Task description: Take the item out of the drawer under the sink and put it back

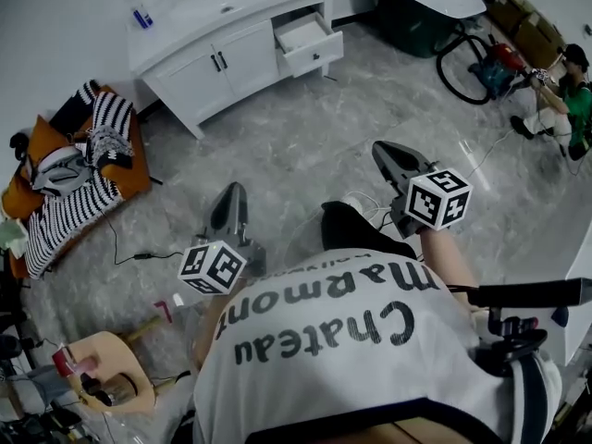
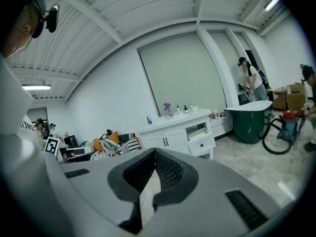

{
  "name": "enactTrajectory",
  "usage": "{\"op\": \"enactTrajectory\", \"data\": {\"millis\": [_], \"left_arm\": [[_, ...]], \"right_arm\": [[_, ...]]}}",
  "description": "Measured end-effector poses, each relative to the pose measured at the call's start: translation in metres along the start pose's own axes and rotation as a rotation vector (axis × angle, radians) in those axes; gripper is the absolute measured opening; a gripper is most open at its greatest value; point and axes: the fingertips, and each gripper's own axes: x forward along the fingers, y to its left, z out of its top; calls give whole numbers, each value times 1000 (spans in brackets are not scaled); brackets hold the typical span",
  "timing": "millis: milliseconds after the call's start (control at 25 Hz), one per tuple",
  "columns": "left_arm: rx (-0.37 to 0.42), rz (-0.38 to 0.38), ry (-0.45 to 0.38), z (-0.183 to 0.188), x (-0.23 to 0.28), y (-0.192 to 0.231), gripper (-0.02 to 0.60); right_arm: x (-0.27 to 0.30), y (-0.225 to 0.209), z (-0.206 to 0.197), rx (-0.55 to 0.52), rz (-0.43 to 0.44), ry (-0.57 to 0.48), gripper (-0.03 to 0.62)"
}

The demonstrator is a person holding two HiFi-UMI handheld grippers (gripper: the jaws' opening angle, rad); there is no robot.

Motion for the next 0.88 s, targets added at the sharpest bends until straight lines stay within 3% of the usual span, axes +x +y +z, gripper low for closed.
{"op": "enactTrajectory", "data": {"millis": [120,360,880], "left_arm": [[-40,17,-1,-1,8,11,9],[9,54,-37,14,39,24,9],[-11,109,20,47,158,61,9]], "right_arm": [[14,-3,-3,-6,14,26,11],[53,-25,3,9,51,31,11],[159,-99,57,6,118,77,11]]}}
